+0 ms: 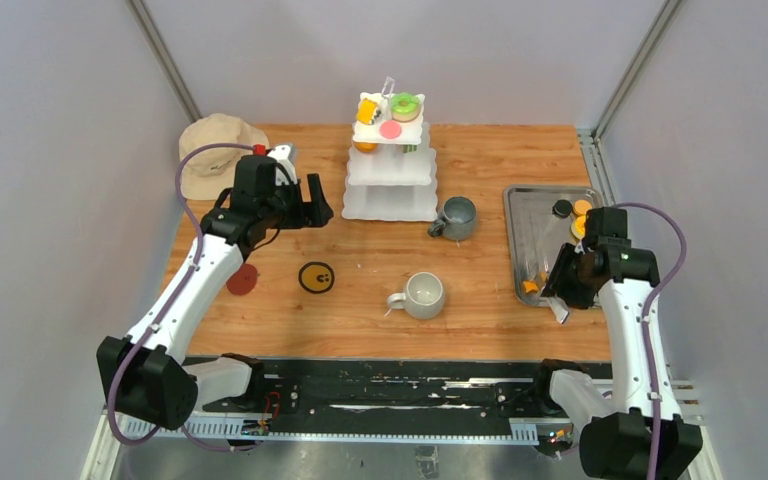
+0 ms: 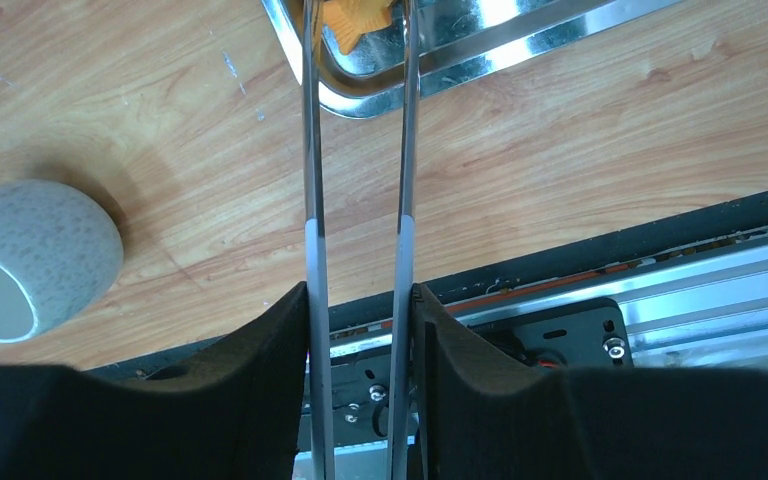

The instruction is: Serve the afternoon tea

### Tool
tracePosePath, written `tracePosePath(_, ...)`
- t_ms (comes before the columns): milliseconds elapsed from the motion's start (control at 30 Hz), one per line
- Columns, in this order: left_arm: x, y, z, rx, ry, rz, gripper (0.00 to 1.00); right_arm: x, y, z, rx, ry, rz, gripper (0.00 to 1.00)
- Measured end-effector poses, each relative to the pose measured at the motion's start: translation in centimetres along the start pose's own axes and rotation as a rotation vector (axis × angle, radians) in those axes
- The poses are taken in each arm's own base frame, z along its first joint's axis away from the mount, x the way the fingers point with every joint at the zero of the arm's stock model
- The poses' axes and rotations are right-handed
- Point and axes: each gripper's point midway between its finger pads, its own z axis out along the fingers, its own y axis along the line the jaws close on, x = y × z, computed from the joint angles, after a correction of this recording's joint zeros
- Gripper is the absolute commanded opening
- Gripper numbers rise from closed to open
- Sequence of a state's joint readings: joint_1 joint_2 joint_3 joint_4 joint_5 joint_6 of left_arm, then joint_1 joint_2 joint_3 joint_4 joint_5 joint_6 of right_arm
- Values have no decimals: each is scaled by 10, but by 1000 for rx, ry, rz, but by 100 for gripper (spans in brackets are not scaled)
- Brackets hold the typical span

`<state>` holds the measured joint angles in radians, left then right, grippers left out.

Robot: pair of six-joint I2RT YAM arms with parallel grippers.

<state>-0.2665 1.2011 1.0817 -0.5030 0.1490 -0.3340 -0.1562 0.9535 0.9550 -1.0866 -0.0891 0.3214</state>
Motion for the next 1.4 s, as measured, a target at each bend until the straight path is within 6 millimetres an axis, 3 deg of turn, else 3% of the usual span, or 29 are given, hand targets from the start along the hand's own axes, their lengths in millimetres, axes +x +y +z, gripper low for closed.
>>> tracePosePath(467, 2, 0, -1, 3, 0, -3, 88, 6, 4, 0, 96, 38, -165, 41)
tracePosePath(900, 3, 0, -2, 3, 0, -3, 88, 4, 4, 0, 113, 38, -181, 41)
tracePosePath(1167, 3, 0, -2, 3, -1, -3, 88, 6, 15, 4, 101, 54, -225, 43)
tracePosePath(1400, 2, 0, -4, 4, -5, -2, 88, 6, 15, 5, 126, 52, -253, 33)
